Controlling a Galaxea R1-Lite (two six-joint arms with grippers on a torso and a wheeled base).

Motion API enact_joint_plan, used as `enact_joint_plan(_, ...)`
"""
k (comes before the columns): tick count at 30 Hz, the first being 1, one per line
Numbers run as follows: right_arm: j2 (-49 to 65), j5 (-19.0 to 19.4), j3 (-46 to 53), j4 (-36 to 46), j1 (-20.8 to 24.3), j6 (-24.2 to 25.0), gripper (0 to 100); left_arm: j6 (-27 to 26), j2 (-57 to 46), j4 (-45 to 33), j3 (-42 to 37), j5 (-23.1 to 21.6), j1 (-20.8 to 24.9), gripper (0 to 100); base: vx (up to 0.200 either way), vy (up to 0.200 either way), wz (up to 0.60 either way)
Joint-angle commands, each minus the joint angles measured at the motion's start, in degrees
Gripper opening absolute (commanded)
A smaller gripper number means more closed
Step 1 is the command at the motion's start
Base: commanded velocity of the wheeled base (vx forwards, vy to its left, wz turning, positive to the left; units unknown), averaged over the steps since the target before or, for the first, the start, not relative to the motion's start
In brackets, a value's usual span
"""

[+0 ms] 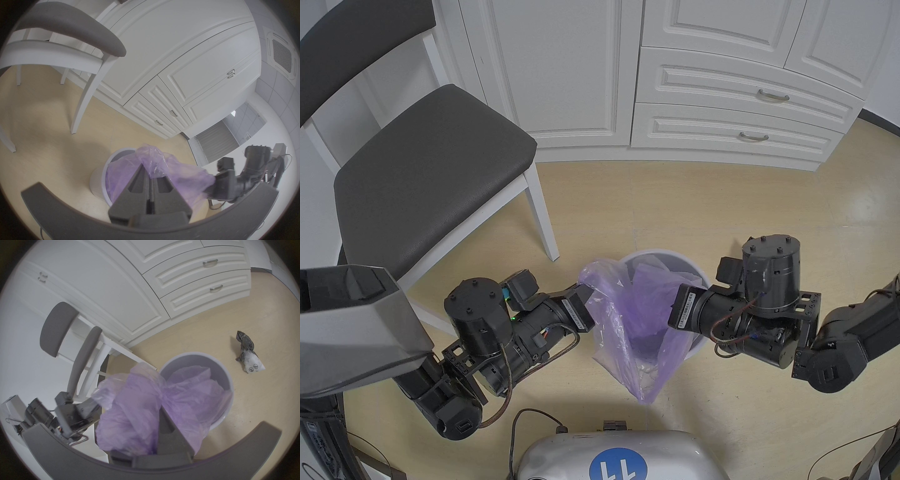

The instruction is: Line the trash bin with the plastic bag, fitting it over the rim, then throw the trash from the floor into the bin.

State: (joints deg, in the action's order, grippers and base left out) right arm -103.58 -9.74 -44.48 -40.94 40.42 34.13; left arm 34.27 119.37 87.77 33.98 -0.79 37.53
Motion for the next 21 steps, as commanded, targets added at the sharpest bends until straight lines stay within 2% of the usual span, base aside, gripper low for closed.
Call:
enact_joint_plan(1, -4.6, 1.2, -2.5, 0.3, -3.4, 0.8, 0, 0.0, -1.4, 0.0, -0.4, -0.1, -0.2, 0, 0.000, 0.000, 0.00)
enact_joint_plan(4, -7.1, 2.4, -3.5, 0.3, -5.5, 1.9, 0, 0.5, -0.7, -0.1, -0.1, -0.2, 0.0, 0, 0.000, 0.000, 0.00)
enact_joint_plan(14, -11.9, 2.5, -7.0, 0.3, -10.7, 3.4, 0, 1.9, 4.9, 0.0, 2.3, 0.0, 0.0, 0, 0.000, 0.000, 0.00)
enact_joint_plan(21, -7.9, 2.8, -6.2, 4.5, -13.4, 0.7, 0, 4.4, 10.6, -0.1, 8.9, -0.4, -0.1, 0, 0.000, 0.000, 0.00)
